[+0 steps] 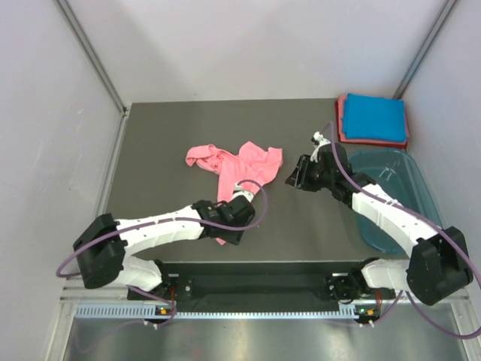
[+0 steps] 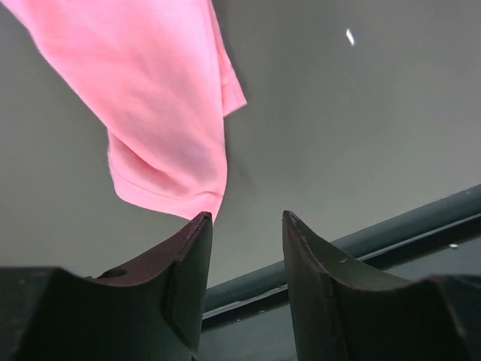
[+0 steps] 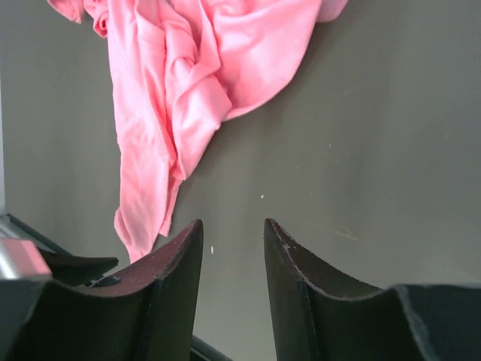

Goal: Fold and stack the t-shirts
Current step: Flatten the tshirt out

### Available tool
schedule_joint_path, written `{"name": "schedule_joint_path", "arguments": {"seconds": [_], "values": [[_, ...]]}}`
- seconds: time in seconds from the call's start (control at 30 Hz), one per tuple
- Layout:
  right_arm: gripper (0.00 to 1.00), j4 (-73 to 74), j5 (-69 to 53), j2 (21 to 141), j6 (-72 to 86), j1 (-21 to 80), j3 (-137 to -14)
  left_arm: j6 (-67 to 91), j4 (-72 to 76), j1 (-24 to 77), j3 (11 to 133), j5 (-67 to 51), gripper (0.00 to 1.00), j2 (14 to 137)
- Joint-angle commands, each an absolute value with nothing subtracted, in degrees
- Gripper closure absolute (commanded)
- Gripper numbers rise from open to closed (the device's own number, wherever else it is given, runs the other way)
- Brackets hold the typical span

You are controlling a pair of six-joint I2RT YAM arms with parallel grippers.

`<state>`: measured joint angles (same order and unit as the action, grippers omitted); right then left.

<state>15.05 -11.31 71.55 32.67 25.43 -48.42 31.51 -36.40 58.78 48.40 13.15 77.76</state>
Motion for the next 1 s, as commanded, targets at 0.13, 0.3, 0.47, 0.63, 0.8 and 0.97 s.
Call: {"name": "schedule_joint_path", "arguments": {"seconds": [0.13, 0.3, 0.47, 0.63, 0.8, 0.97], "values": [[0.61, 10.81, -15.64, 67.94, 32.34, 21.89, -46.41, 32.34, -41.66, 61.87, 52.03, 21.97, 0.54, 81.91], [0.61, 10.02, -17.05, 68.03, 32.17, 20.74, -45.44, 32.61, -41.84, 61.87, 50.8, 20.84, 0.56, 83.58], [0.61, 9.93, -17.32, 68.47, 31.73, 20.39, -45.35, 32.08, -40.26, 61.79, 50.18, 16.63, 0.59, 86.57], [0.61, 8.88, -17.49, 68.82, 32.43, 20.3, -44.12, 32.87, -38.49, 61.79, 49.22, 16.51, 0.63, 88.41], [0.61, 9.32, -16.79, 68.38, 32.26, 20.3, -43.68, 36.2, -42.8, 61.35, 52.37, 20.03, 0.77, 93.6], [0.6, 10.19, -16.17, 67.5, 31.9, 20.04, -43.68, 39.02, -43.6, 60.82, 52.38, 22.41, 0.78, 94.66]]}}
